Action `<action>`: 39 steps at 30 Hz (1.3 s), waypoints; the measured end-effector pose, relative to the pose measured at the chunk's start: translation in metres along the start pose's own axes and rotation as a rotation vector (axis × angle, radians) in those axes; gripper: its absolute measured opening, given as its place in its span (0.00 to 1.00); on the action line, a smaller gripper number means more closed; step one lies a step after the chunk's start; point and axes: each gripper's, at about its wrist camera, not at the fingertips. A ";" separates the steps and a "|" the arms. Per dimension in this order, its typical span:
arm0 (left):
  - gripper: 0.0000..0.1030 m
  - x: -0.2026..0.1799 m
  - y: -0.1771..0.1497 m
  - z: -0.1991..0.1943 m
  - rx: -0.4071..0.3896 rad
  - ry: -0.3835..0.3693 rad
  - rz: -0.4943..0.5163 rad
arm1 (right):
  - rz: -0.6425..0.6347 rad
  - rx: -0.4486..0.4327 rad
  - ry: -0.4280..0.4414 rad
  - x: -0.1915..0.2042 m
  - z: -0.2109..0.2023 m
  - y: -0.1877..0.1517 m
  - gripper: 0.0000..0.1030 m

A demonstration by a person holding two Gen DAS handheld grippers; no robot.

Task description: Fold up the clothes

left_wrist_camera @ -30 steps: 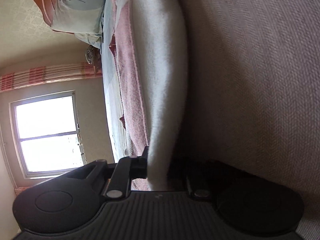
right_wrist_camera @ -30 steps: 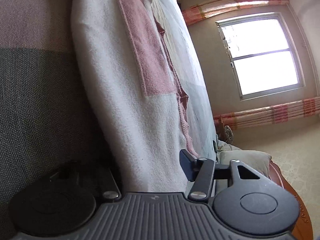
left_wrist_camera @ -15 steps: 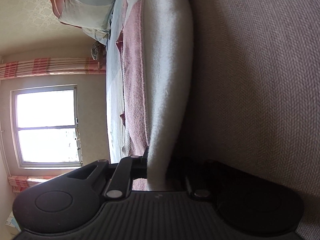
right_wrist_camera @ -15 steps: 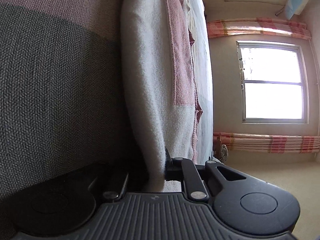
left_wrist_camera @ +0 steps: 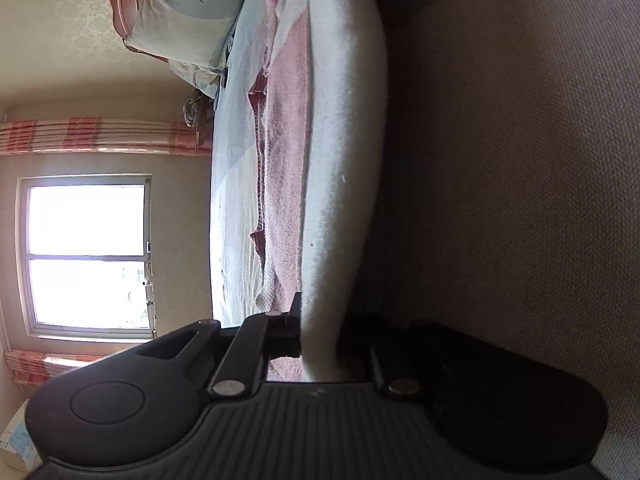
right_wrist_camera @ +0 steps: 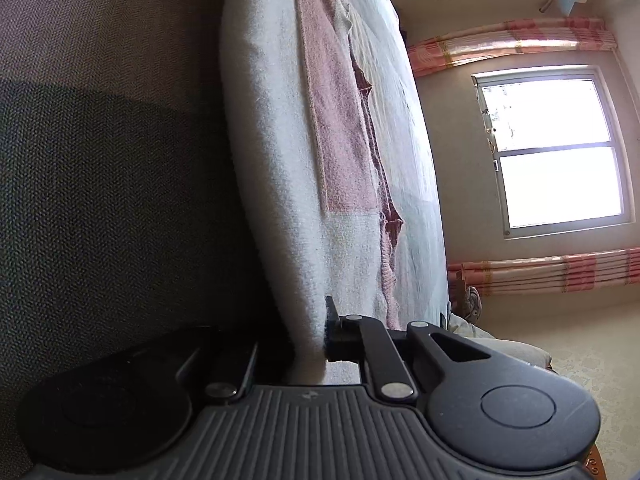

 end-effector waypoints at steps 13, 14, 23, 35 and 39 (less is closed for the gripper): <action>0.08 -0.013 -0.013 -0.094 -0.046 -0.060 0.066 | 0.015 -0.054 0.099 -0.016 -0.074 -0.005 0.12; 0.08 -0.016 -0.014 -0.103 -0.050 -0.069 0.069 | 0.013 -0.054 0.110 -0.014 -0.080 -0.006 0.12; 0.08 -0.040 -0.020 -0.173 -0.077 -0.110 0.053 | 0.019 -0.050 0.167 0.009 -0.142 -0.011 0.12; 0.08 -0.064 -0.026 -0.214 -0.079 -0.169 0.008 | 0.106 -0.045 0.248 0.004 -0.157 -0.015 0.13; 0.11 -0.069 -0.027 -0.217 -0.059 -0.267 -0.007 | 0.131 -0.031 0.292 -0.006 -0.140 -0.015 0.15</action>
Point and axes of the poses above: each gripper's, at about its wrist camera, not at the fingertips, and z roughly the way its jaws point, x to its left, y to its top, and after that the axes turned 7 degrees about -z, right-handed
